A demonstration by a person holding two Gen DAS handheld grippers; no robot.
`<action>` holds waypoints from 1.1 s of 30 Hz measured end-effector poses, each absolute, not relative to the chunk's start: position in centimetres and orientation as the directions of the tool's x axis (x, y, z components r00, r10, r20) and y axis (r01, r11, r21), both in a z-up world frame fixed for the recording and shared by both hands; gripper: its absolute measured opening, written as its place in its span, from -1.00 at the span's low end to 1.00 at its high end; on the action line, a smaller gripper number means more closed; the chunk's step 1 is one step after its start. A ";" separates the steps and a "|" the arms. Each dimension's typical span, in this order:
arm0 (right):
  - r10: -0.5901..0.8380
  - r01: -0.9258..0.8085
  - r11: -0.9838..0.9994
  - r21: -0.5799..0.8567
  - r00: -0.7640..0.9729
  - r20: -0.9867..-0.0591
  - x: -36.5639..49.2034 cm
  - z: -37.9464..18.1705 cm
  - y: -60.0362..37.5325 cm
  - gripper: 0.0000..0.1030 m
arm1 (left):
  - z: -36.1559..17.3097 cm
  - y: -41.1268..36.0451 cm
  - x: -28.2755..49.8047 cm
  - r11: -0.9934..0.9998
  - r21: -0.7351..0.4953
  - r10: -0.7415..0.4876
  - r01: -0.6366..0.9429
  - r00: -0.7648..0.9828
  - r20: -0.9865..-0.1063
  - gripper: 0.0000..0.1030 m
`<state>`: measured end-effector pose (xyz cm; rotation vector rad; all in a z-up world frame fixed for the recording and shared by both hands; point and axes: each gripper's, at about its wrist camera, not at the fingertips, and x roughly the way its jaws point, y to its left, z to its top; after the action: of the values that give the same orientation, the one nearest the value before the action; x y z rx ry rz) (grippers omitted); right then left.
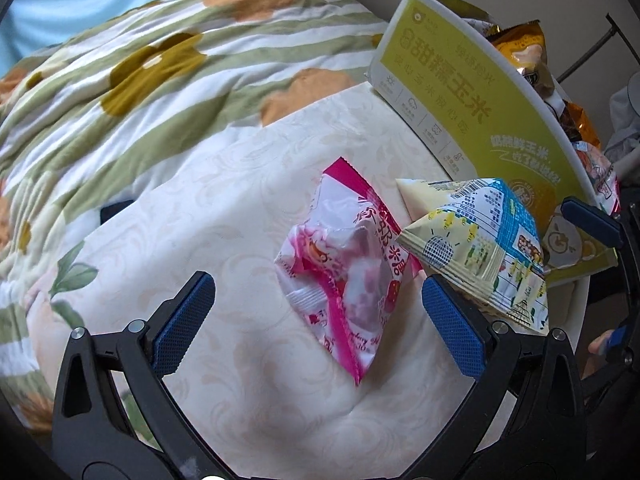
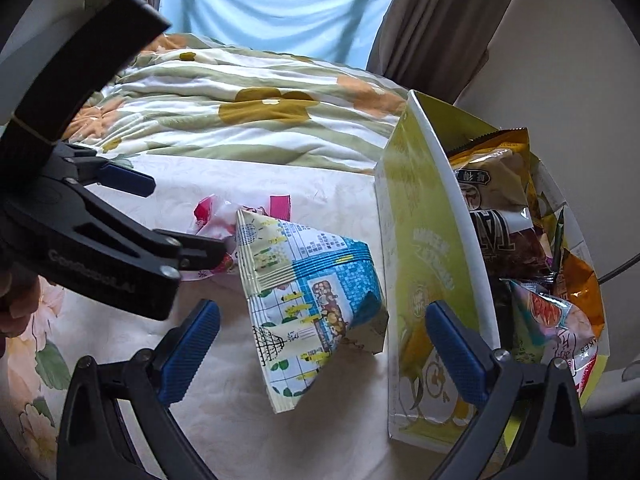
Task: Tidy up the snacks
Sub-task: 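Grasp the pink-white candy bag with left tool while right tool grasps blue-white bag, then carry both held bags over the box and open both tools to drop them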
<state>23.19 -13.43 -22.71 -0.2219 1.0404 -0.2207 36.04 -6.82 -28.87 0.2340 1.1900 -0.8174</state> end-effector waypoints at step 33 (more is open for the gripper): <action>-0.332 -0.035 0.927 -0.374 0.388 -0.860 27.2 -28.0 -13.2 0.54 | -30.4 -3.1 35.3 0.702 -0.203 -0.382 0.683 0.120 -0.916 0.15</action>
<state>27.19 -13.25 -28.02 -0.3591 1.1637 -0.1940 35.30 -3.06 -30.36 0.2974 1.2210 -0.7949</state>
